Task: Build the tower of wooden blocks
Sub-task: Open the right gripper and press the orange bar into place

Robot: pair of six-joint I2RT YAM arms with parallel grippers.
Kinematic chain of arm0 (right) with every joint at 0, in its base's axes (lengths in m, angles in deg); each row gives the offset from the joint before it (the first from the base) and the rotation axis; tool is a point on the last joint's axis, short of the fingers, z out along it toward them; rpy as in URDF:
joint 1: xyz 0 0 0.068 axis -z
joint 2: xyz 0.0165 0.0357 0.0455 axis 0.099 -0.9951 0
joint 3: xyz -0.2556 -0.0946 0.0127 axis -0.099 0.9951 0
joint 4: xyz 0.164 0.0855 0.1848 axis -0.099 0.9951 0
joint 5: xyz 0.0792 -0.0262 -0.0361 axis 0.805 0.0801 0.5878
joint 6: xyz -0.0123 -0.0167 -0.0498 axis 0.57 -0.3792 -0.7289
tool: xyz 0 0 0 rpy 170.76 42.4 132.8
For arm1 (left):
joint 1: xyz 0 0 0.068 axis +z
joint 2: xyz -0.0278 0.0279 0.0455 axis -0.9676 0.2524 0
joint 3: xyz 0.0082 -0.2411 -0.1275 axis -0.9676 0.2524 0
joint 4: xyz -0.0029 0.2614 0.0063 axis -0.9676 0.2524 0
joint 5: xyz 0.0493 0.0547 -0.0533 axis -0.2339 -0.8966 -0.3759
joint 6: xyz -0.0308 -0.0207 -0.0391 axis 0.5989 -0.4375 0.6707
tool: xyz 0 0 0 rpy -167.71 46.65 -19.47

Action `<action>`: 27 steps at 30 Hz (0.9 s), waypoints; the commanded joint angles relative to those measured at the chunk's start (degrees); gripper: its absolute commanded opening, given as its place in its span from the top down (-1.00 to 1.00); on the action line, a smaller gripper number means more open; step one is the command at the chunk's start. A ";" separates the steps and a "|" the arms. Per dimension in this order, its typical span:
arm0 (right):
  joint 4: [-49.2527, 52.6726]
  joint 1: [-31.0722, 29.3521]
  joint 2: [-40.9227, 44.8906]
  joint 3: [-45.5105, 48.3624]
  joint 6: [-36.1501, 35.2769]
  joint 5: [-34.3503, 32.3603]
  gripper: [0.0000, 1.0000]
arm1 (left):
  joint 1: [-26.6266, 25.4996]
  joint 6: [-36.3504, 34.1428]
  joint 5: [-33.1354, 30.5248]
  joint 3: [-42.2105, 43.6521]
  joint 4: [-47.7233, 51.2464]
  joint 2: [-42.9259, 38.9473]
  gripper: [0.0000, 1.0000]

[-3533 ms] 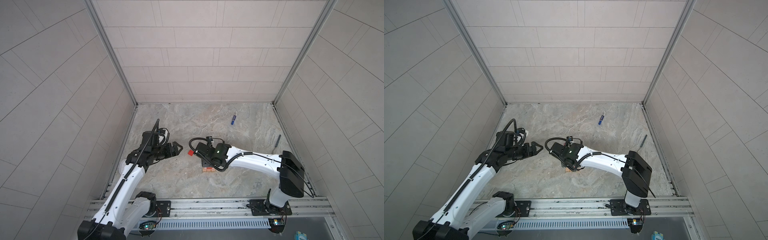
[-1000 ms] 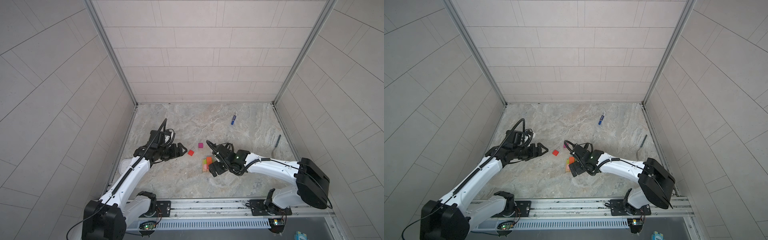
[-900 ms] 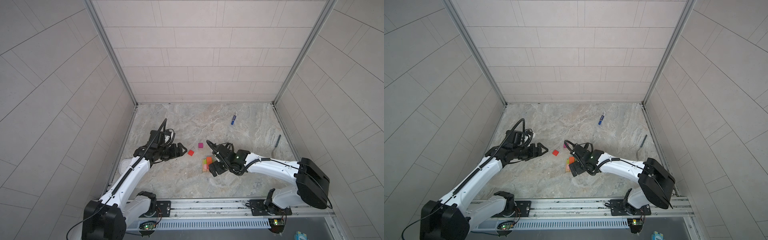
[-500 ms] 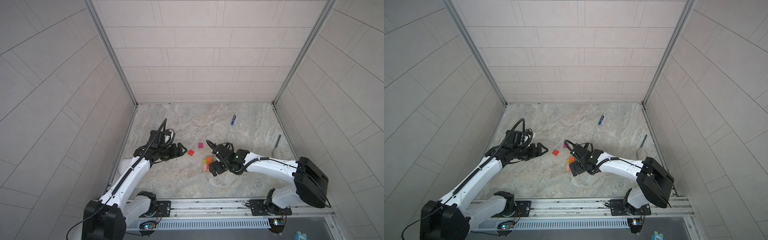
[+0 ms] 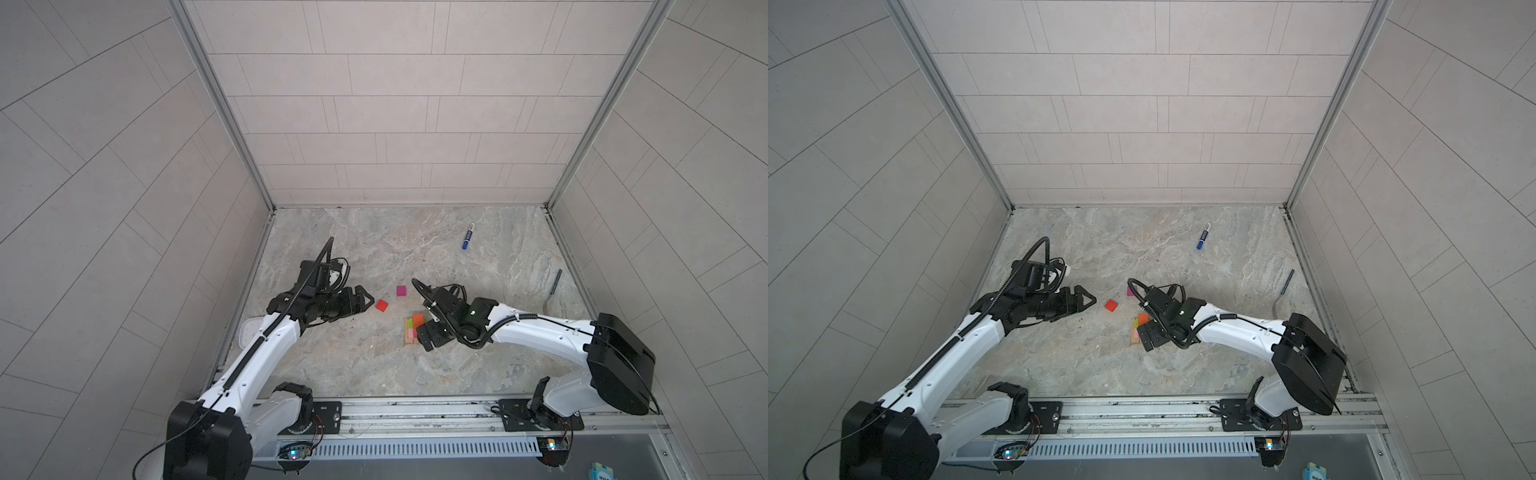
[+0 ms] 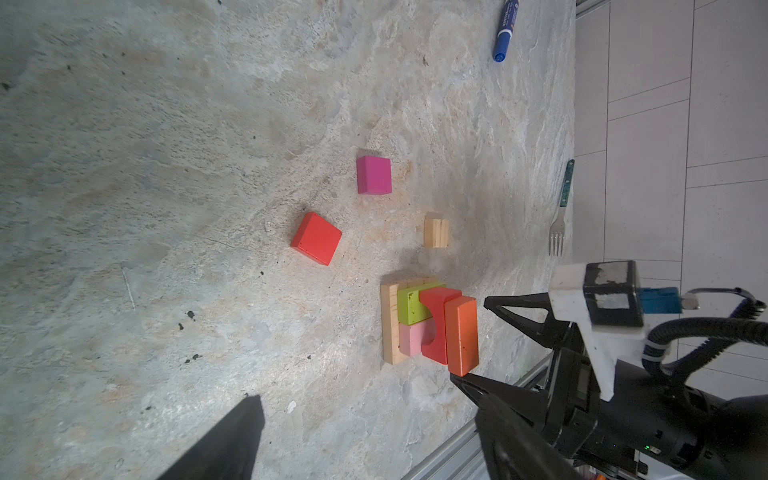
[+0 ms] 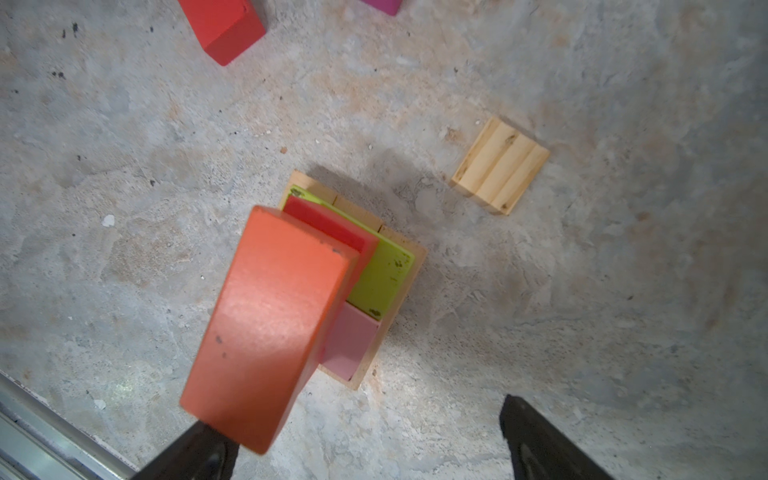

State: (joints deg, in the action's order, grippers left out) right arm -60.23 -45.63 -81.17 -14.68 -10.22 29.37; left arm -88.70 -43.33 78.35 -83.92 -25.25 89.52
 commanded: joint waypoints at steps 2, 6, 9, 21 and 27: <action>0.22 0.19 -0.65 -1.06 -0.18 -0.41 -0.95 | -0.32 -0.41 0.03 0.18 0.50 -1.05 -0.75; 0.23 0.23 -0.78 -1.39 -0.23 -0.23 -0.94 | -0.37 -0.41 -0.04 0.19 0.54 -1.06 -0.74; 0.31 0.22 -0.87 -1.55 -0.22 -0.15 -0.94 | -0.33 -0.42 -0.04 0.20 0.50 -1.14 -0.74; 0.47 0.24 -1.57 -2.13 -0.31 -0.06 -0.93 | -0.30 -0.46 -0.03 0.18 0.49 -1.18 -0.74; 0.48 0.19 -1.58 -2.30 -0.30 0.34 -0.93 | -0.38 -0.47 0.00 0.18 0.50 -1.24 -0.74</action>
State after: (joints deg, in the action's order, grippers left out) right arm -60.16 -45.63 -82.42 -15.94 -10.36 29.72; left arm -88.70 -43.36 78.35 -83.92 -25.25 89.45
